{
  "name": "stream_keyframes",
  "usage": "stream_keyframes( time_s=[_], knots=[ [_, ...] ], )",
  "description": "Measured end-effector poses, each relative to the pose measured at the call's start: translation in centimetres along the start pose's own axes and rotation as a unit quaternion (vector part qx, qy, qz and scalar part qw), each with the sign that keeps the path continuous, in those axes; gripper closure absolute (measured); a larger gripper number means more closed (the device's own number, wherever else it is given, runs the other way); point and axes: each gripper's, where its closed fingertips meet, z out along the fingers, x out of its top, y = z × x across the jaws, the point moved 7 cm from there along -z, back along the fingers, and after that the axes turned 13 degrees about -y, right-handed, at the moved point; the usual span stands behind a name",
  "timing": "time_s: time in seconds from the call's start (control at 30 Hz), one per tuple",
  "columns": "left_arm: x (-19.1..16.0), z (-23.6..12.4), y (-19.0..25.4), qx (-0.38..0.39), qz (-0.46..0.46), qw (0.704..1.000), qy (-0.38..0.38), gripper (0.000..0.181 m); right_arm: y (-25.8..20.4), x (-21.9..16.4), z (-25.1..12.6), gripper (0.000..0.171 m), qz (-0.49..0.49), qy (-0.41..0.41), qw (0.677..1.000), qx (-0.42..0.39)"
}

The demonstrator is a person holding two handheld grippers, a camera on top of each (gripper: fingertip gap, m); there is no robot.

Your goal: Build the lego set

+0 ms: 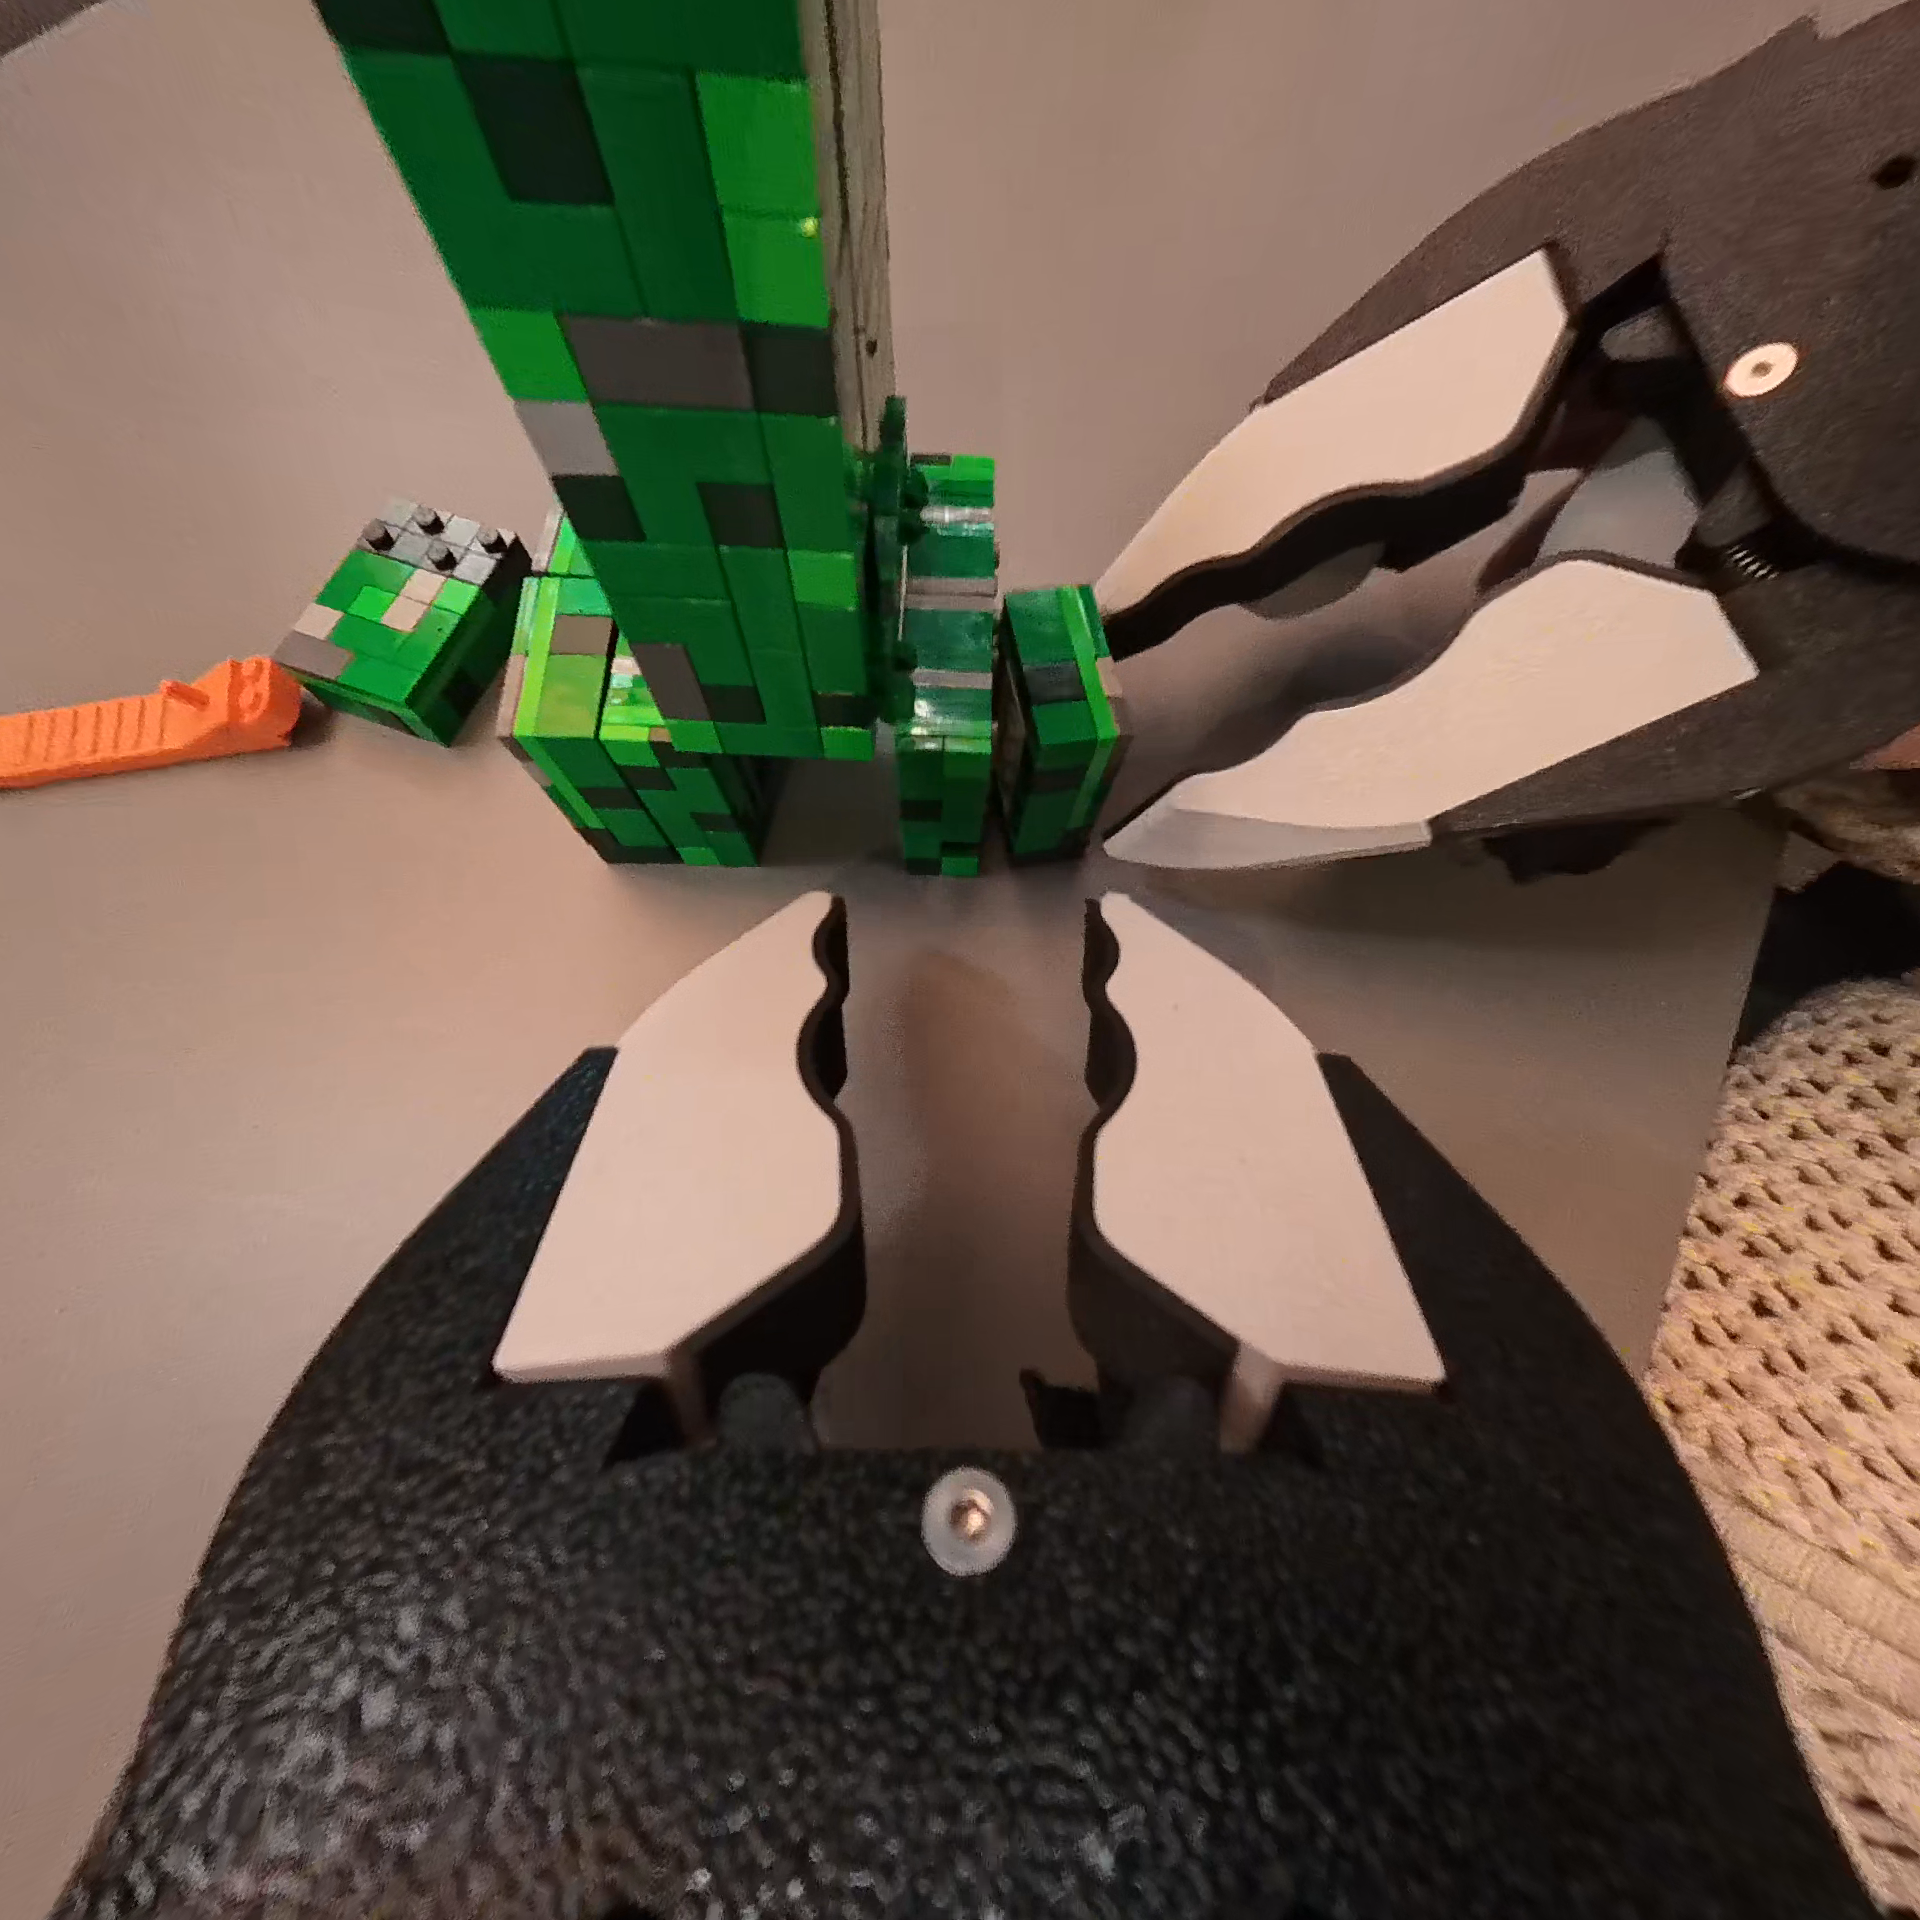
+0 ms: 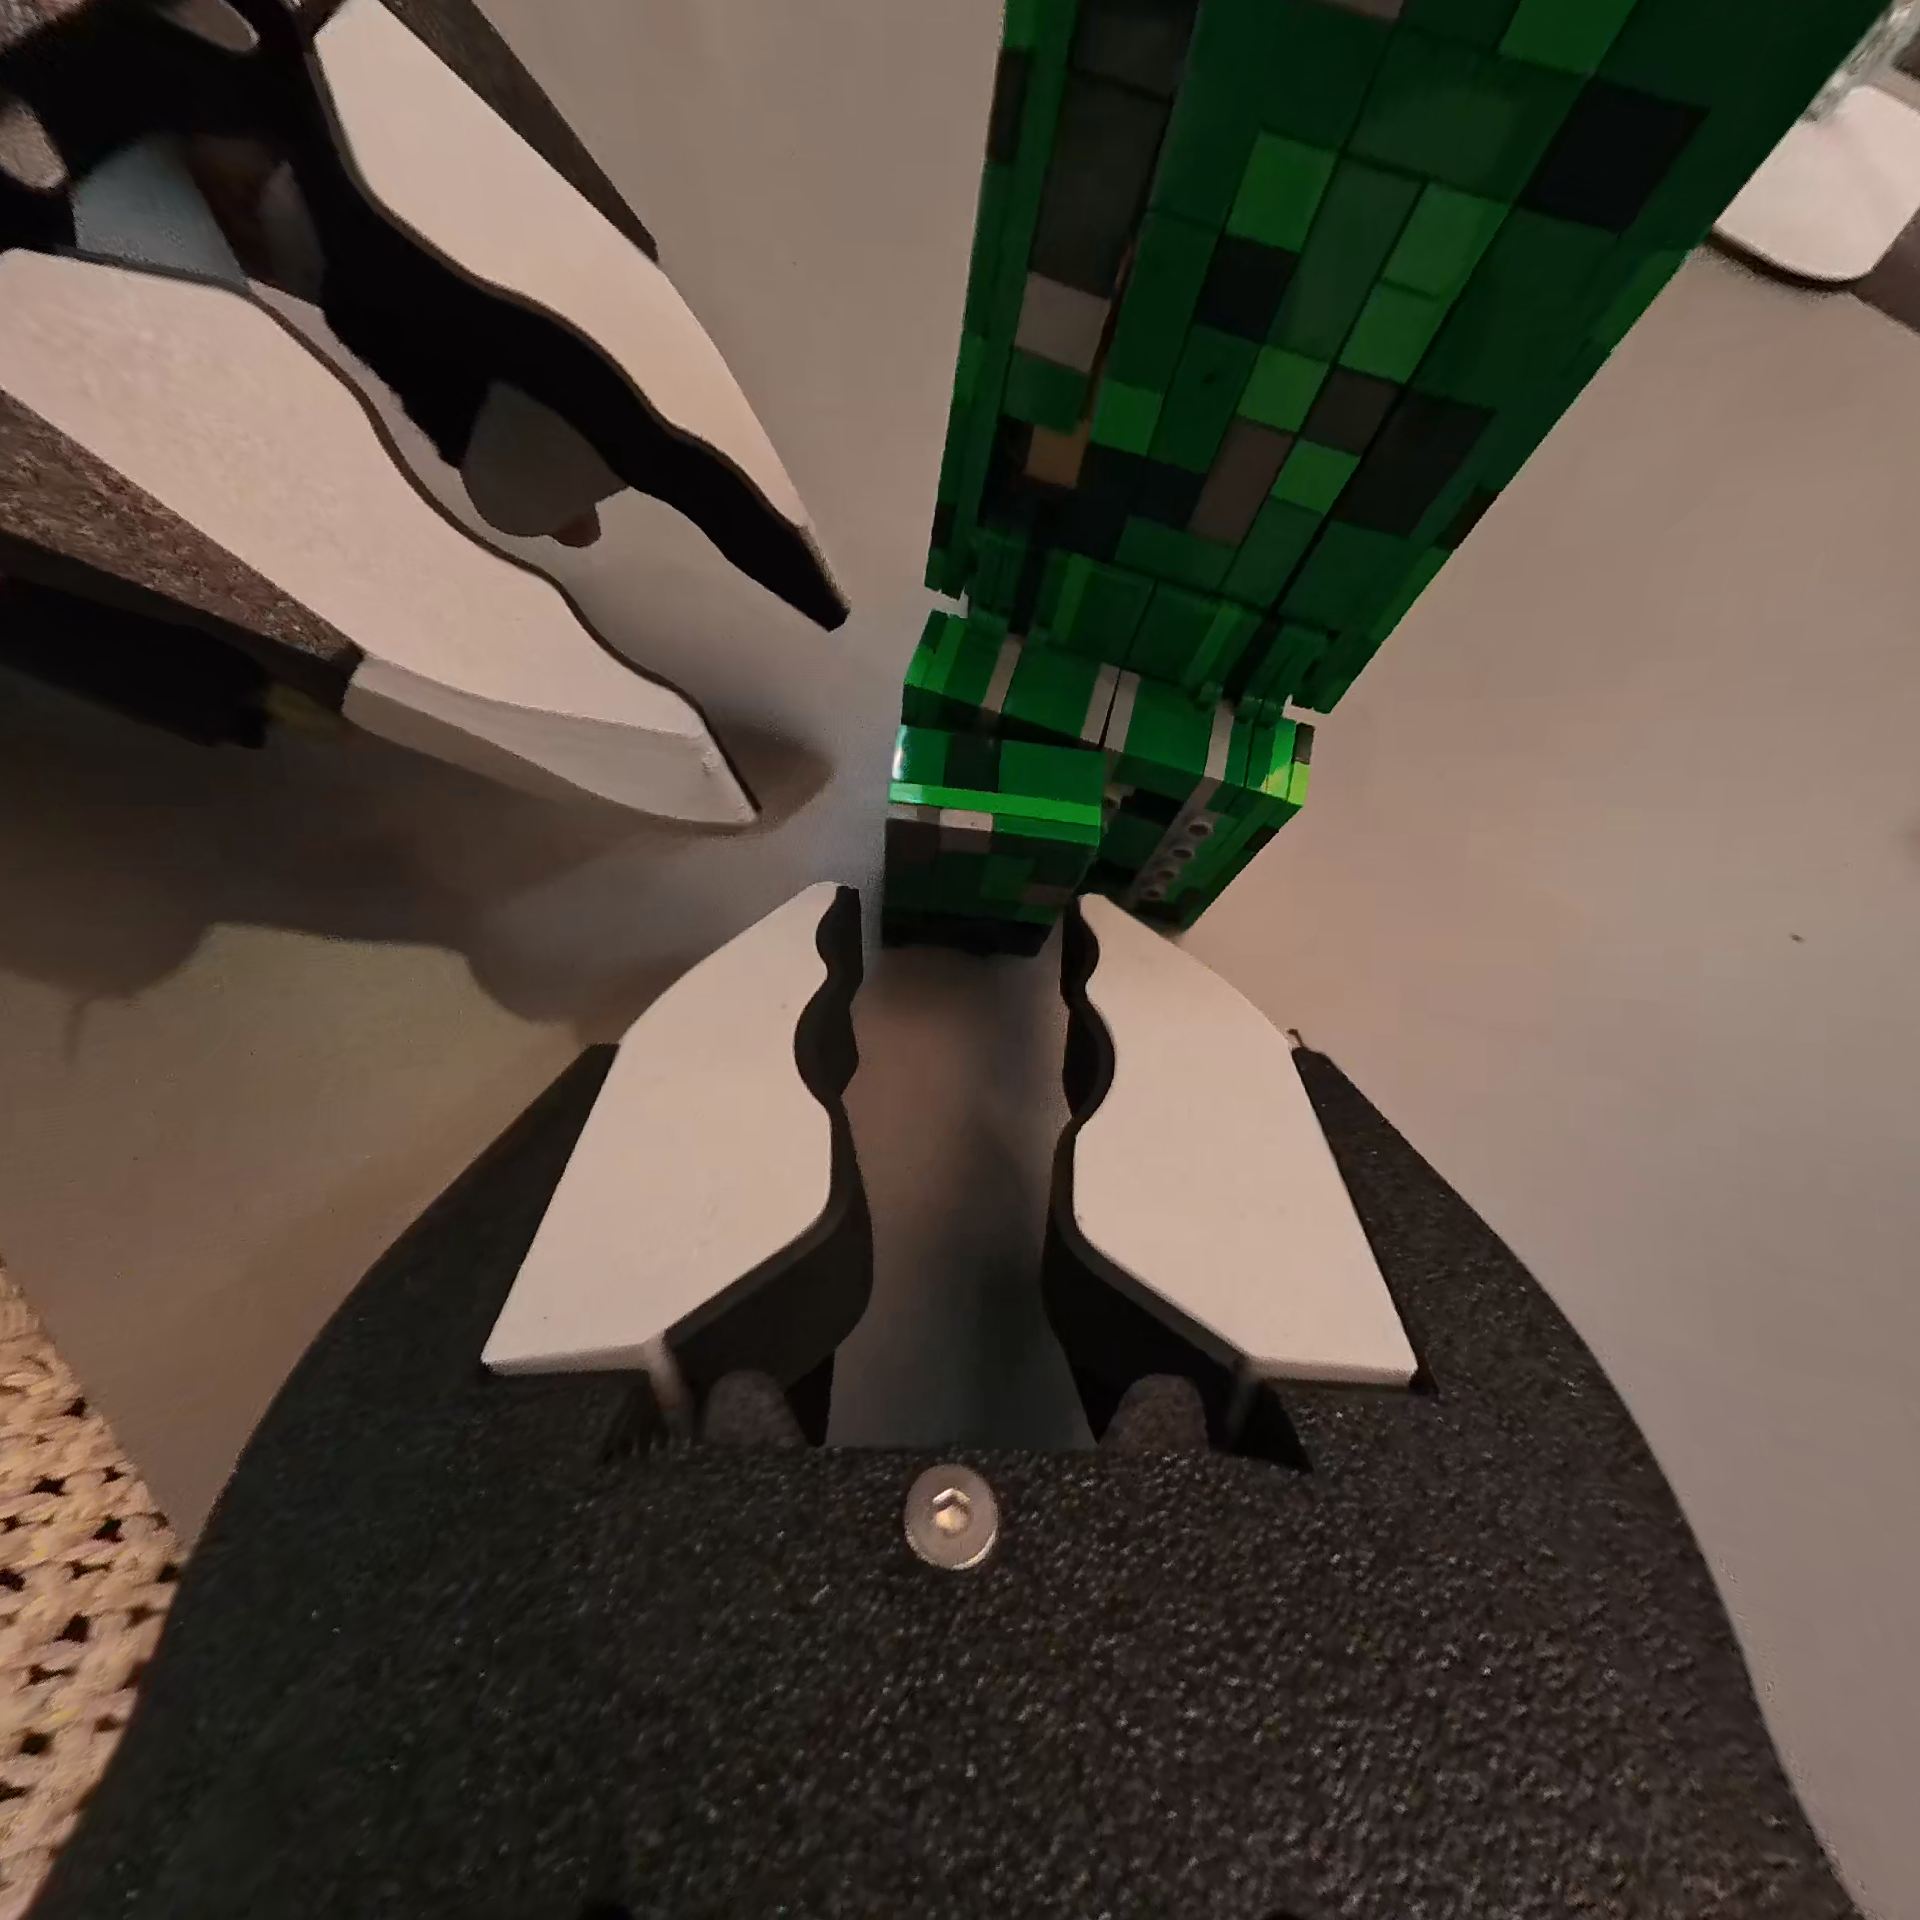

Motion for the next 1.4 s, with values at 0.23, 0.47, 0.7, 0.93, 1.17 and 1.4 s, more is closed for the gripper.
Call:
stream_keyframes(
  time_s=[0.23,0.47,0.7,0.93,1.17,1.4],
  knots=[
    [0.4,-0.1,0.2,0.012,0.016,1.0,0.022,0.142,0.0,0.4,0.3,0.139,0.022,0.001,1.0,0.005],
    [0.2,0.0,0.4,0.024,0.031,0.999,0.033,0.14,-0.2,0.0,0.0,0.138,0.024,-0.001,1.0,0.012],
    [0.1,0.4,0.6,0.014,0.032,0.999,0.019,0.14,0.1,-0.1,0.2,0.144,0.017,-0.014,1.0,0.006],
    [-0.1,0.8,0.6,0.009,0.028,1.0,0.004,0.14,0.3,0.1,0.4,0.146,0.016,-0.013,1.0,0.004],
    [-0.1,1.1,0.8,0.007,0.032,0.999,-0.001,0.14,0.3,0.2,0.5,0.147,0.016,-0.011,1.0,0.008],
    [-0.1,1.2,0.5,0.015,0.032,0.999,0.004,0.139,0.5,-0.3,0.0,0.146,0.008,-0.012,1.0,0.015]
  ],
)
